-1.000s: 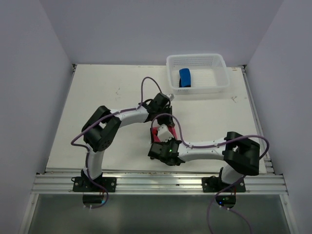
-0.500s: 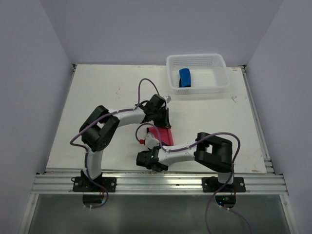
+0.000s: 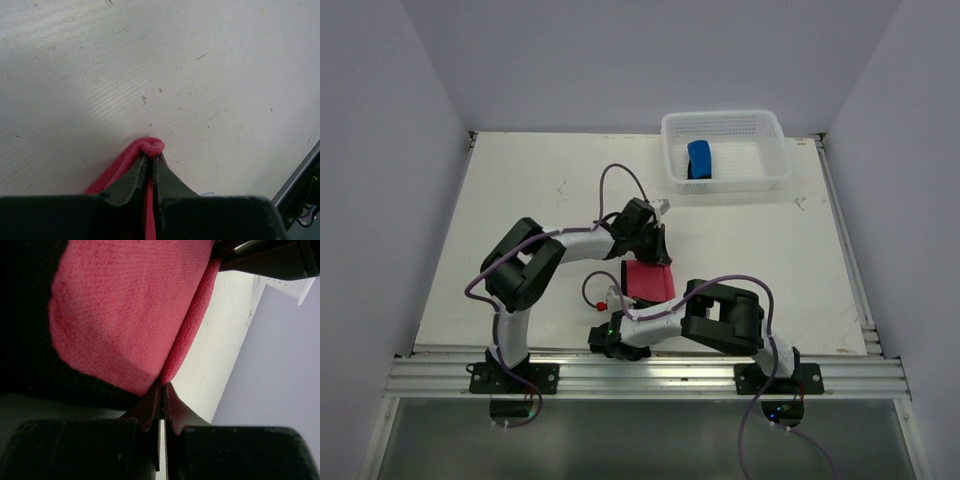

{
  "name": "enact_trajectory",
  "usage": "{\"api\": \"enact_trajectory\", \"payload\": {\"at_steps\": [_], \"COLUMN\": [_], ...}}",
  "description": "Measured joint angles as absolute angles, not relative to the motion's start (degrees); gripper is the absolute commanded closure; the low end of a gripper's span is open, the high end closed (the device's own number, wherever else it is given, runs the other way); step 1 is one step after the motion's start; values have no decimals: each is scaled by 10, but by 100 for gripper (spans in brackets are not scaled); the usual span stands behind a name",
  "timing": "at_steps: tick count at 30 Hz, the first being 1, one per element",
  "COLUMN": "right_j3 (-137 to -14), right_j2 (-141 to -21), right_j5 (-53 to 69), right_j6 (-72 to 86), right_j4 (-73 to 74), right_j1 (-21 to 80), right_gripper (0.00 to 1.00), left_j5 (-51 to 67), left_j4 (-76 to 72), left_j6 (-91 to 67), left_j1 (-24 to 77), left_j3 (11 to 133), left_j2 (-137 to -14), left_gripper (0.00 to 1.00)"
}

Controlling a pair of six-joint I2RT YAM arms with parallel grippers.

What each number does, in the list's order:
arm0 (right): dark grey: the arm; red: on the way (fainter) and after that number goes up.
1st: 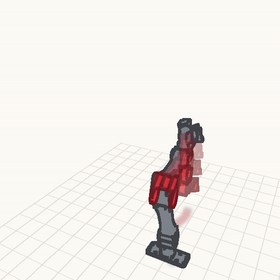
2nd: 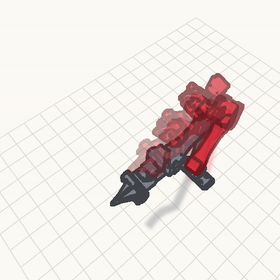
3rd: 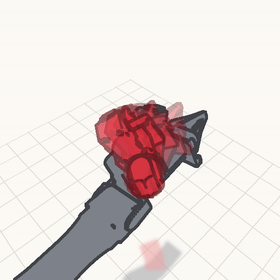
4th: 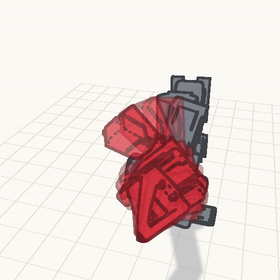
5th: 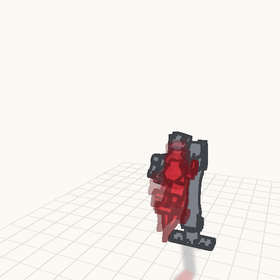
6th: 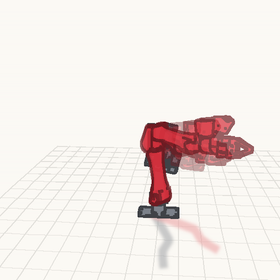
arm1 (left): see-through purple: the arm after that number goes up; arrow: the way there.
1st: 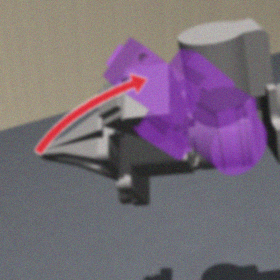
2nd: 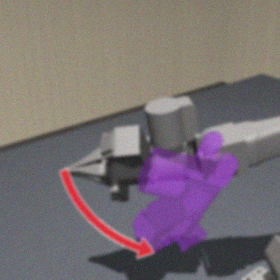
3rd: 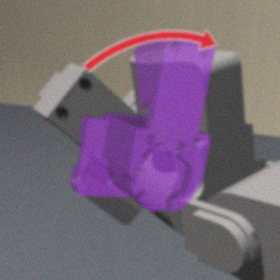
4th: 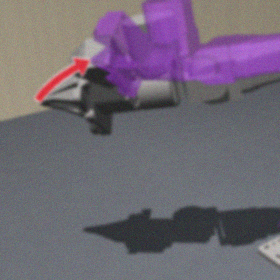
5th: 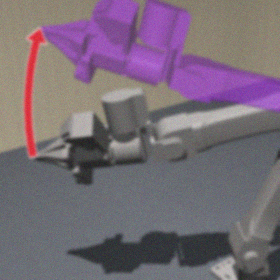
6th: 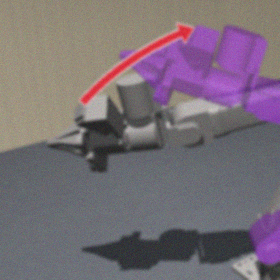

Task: Roll the towels
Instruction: Roll the towel

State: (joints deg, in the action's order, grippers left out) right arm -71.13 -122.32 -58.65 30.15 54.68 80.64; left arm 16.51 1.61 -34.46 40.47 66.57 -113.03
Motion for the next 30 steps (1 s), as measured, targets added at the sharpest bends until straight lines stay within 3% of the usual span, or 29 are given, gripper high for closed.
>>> {"api": "enact_trajectory", "payload": {"at_steps": [3,17,24,30], "right_j3": [-712,-671,-600,-532], "right_j2": [-1223,-1134,-1004,-873], "right_j5": [-587,-541,-504,-433], "right_j6": [302,332,351,369], "right_j4": [547,514,454,376], "right_j1": [806,817,821,783], "right_gripper": [100,69,66,71], "left_j5": [166,121,99,89], "left_j4": [-1,-81,-116,-136], "left_j6": [-344,-336,-334,-334], "left_j1": [404,390,381,381], "left_j3": [654,620,604,588], "left_j2": [-1127,-1119,-1118,-1112], "left_gripper": [100,100,100,100]}}
